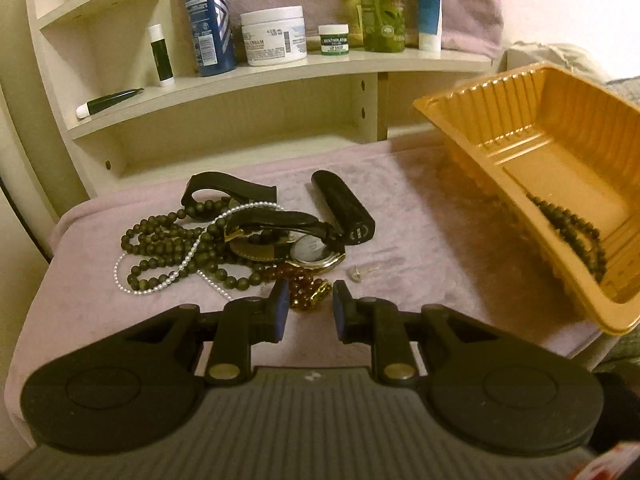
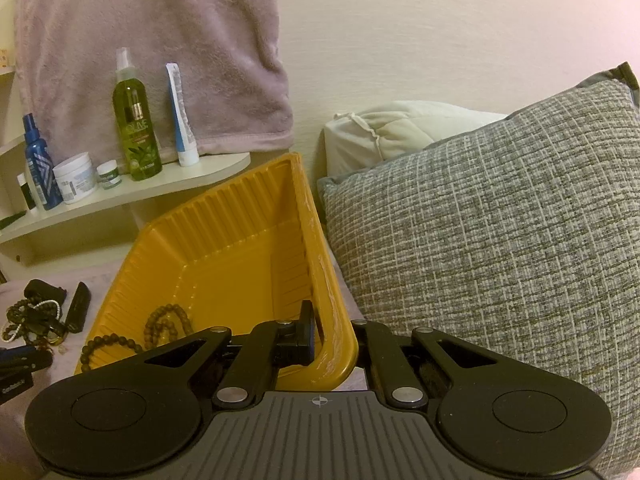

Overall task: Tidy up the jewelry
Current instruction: 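Grasp a brown bead strand from the pile with the left gripper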

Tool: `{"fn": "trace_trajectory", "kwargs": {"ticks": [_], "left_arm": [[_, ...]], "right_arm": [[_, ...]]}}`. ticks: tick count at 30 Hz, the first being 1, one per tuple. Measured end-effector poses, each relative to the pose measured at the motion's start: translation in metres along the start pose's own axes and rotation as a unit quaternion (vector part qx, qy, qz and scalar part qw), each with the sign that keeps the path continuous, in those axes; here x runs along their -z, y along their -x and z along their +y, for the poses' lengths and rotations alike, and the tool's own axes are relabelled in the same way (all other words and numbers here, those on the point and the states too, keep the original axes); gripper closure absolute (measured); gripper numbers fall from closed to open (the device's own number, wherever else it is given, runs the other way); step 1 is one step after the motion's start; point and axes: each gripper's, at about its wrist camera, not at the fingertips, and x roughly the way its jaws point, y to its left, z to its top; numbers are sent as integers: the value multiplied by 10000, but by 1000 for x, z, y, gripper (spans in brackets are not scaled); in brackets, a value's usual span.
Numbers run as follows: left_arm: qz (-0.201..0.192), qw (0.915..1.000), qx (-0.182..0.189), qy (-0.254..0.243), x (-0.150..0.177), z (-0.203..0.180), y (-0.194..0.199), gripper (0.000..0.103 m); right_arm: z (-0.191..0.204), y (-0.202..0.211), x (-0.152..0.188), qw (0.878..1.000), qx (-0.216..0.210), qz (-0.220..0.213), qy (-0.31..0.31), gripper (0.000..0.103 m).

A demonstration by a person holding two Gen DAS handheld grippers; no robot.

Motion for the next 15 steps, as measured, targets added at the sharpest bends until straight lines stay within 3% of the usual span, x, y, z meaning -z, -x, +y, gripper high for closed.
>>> {"fn": "trace_trajectory", "kwargs": {"ticks": [4,6,15], "left_arm": [[-19,9999,-64,-141,1,-1,-1,82],[-16,9999,-26,-164,2,0,1,93],[-33,10000,49,-52,1,6,18,96]], "right_arm": [[0,0,0,10000,0,-3,-2,97],[0,0,0,10000,-1,-3,-1,97],[0,-1,-3,10000,-17,-16,45,97]]}}
